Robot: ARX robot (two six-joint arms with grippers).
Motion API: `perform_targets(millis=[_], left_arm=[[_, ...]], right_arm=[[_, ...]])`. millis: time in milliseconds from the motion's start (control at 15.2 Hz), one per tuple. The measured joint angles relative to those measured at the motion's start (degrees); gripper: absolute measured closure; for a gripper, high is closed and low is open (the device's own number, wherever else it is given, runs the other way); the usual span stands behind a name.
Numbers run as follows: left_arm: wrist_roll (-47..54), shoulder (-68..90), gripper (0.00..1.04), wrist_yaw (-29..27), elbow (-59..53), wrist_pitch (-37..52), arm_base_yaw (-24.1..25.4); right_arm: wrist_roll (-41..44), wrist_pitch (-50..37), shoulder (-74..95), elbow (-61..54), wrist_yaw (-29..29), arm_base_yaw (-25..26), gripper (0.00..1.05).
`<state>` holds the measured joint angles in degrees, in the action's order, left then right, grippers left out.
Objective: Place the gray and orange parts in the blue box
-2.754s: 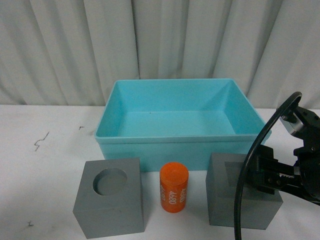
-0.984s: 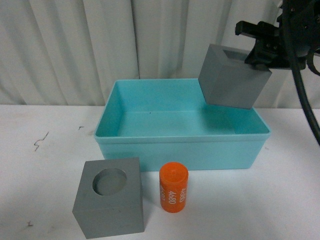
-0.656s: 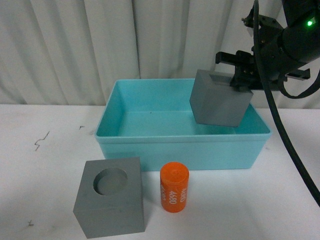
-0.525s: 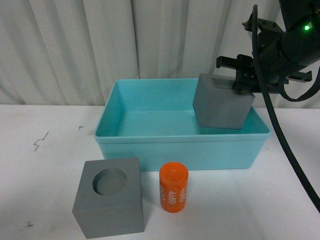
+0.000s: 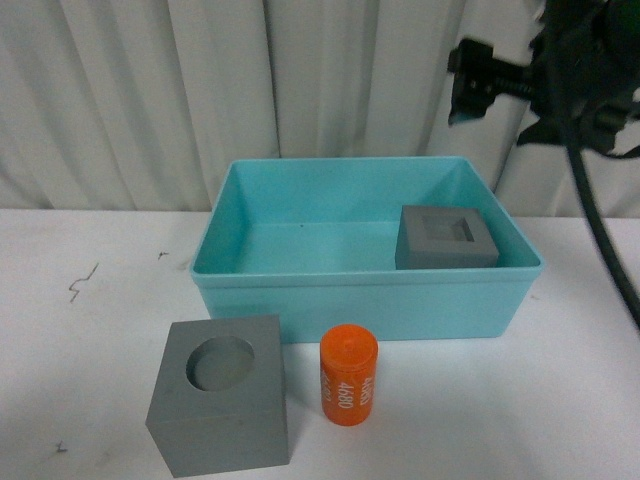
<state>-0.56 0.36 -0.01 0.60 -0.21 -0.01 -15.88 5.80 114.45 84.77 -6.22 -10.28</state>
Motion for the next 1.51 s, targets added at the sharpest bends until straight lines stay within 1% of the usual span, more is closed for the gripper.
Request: perform_targets(millis=[66,131,197,262,328,393,459,525,656,787,852,918,1049,1115,1508], left_arm=[[0.0,0.0,0.07,0.0,0.0,0.0,0.0],[0.02,0.0,0.07,0.0,0.0,0.0,0.0],[0.0,0.0,0.07,0.0,0.0,0.0,0.0],[0.0,0.0,0.07,-0.02,0.0,0.0,0.0],[0.0,0.0,0.07,0.0,0.0,0.0,0.0],[0.02,0.0,0.07,0.02,0.0,0.0,0.0],[0.0,0.0,0.07,0.0,0.0,-0.02,0.0],[0.02,0.0,0.07,-0.02,0.0,-0.02,0.0],[0.02,0.0,0.07,0.0,0.0,-0.02,0.0],[0.02,0.02,0.07,-0.02,0.0,0.0,0.0],[0.0,0.0,0.07,-0.02,0.0,0.0,0.0],[0.02,0.02,0.07,-0.02,0.0,0.0,0.0],[0.0,0.02,0.07,-0.07,0.0,0.0,0.0],[0.0,0.02,0.07,-0.02,0.0,-0.02,0.0],[0.0,0.0,0.07,0.0,0.0,0.0,0.0]], right_arm=[[-1.14,-3.61,-4.37,-2.49,-0.48,0.72,0.06],[-1.62,-5.75,-6.73,-4.07,-1.01,1.09,0.04],[-1.92,-10.08,-11.98,-7.96,-1.92,1.7,0.08],[-2.38,-15.17,-18.58,-14.05,-3.74,2.58,0.06],[-1.27,-23.98,-24.94,-21.84,-1.29,2.4,0.1],[3.87,-33.31,-30.4,-29.99,6.64,2.29,0.21],[8.57,-40.09,-34.82,-37.29,11.43,2.45,0.32],[11.96,-44.98,-38.21,-44.26,12.46,3.39,0.45],[14.47,-48.19,-41.88,-55.12,12.02,4.81,0.7],[15.15,-50.29,-46.73,-61.81,10.73,5.55,0.94],[15.67,-51.08,-49.22,-63.98,10.32,5.92,1.03],[15.54,-51.28,-51.52,-66.64,10.08,6.67,1.03],[15.56,-50.69,-55.15,-71.23,6.73,10.08,1.03],[15.54,-50.36,-57.75,-73.11,6.78,10.64,1.03],[15.54,-44.11,-71.01,-79.84,6.43,10.6,1.03]])
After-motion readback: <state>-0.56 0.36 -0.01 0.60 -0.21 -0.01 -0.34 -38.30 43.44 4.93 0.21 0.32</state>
